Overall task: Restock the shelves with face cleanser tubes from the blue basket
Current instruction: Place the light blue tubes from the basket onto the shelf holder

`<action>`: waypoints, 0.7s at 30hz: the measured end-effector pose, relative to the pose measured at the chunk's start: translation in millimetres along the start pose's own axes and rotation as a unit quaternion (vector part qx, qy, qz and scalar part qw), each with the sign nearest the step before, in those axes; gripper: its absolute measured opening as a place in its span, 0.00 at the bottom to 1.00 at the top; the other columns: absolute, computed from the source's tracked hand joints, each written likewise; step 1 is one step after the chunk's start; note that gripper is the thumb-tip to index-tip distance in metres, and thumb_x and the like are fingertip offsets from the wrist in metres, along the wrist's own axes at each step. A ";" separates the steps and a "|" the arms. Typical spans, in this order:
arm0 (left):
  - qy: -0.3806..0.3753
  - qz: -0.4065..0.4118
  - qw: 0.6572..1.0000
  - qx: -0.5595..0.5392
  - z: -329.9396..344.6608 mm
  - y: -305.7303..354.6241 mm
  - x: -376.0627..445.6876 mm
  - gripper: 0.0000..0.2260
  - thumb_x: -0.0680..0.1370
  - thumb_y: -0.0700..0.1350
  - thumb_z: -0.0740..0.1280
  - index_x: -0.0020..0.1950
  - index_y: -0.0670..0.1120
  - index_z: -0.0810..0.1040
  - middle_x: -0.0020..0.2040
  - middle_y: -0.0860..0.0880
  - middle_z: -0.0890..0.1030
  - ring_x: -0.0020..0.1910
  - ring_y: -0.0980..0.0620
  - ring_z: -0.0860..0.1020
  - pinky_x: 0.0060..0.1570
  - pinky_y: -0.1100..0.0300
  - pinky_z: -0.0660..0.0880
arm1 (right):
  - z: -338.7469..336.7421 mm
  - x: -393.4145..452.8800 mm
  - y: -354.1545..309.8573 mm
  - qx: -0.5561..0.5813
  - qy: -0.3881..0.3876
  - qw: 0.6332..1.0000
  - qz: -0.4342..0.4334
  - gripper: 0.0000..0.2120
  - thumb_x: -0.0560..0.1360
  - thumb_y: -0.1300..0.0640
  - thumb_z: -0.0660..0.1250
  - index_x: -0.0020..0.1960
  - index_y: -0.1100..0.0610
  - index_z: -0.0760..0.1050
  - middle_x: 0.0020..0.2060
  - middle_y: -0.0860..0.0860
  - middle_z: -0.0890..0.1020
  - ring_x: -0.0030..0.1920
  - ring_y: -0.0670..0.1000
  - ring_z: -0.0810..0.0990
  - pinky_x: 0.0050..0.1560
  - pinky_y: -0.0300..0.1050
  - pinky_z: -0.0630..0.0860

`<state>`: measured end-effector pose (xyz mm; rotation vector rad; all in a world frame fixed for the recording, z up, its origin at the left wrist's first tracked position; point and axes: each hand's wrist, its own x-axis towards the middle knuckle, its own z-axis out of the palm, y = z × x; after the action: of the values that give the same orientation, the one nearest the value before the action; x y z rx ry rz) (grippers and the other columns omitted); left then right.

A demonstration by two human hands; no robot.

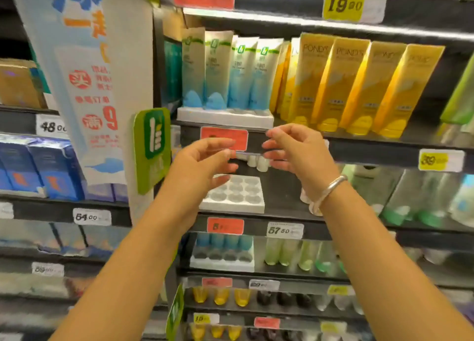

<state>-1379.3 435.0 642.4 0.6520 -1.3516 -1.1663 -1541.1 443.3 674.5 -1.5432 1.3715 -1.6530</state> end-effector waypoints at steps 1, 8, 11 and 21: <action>-0.004 -0.020 1.000 -0.008 -1.5 -11.7 -8.5 0.08 0.76 0.39 0.65 0.43 0.52 0.80 0.40 0.54 0.83 0.34 0.60 0.81 0.35 0.69 0.76 | -4.2 -13.2 9.9 0.010 -0.006 1.000 0.029 0.06 0.77 0.57 0.63 0.41 0.55 0.74 0.32 0.49 0.80 0.28 0.43 0.79 0.31 0.35 0.77; -0.066 -0.197 0.978 -0.008 0.7 -106.5 -71.4 0.09 0.76 0.39 0.64 0.42 0.51 0.80 0.35 0.56 0.82 0.32 0.60 0.79 0.37 0.65 0.73 | -39.2 -119.2 96.5 0.018 0.088 0.966 0.243 0.08 0.77 0.59 0.62 0.40 0.55 0.74 0.33 0.51 0.79 0.28 0.44 0.78 0.30 0.36 0.74; -0.121 -0.264 0.957 0.002 7.1 -141.0 -91.1 0.09 0.77 0.40 0.64 0.43 0.52 0.80 0.34 0.57 0.82 0.34 0.59 0.79 0.37 0.64 0.73 | -54.0 -166.5 125.3 0.041 0.156 0.935 0.316 0.08 0.78 0.59 0.61 0.40 0.55 0.72 0.33 0.52 0.78 0.25 0.42 0.77 0.28 0.36 0.73; -0.280 -0.478 0.832 0.037 93.5 -231.1 -219.4 0.07 0.77 0.39 0.63 0.43 0.48 0.79 0.33 0.52 0.80 0.34 0.54 0.75 0.36 0.64 0.73 | -133.8 -370.4 182.4 0.063 0.344 0.807 0.477 0.11 0.79 0.58 0.59 0.38 0.54 0.72 0.33 0.50 0.76 0.28 0.44 0.76 0.29 0.35 0.70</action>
<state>-1491.0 577.0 363.7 1.1730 -1.5907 -2.2529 -1626.6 740.3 369.8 0.0184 1.8688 -1.5477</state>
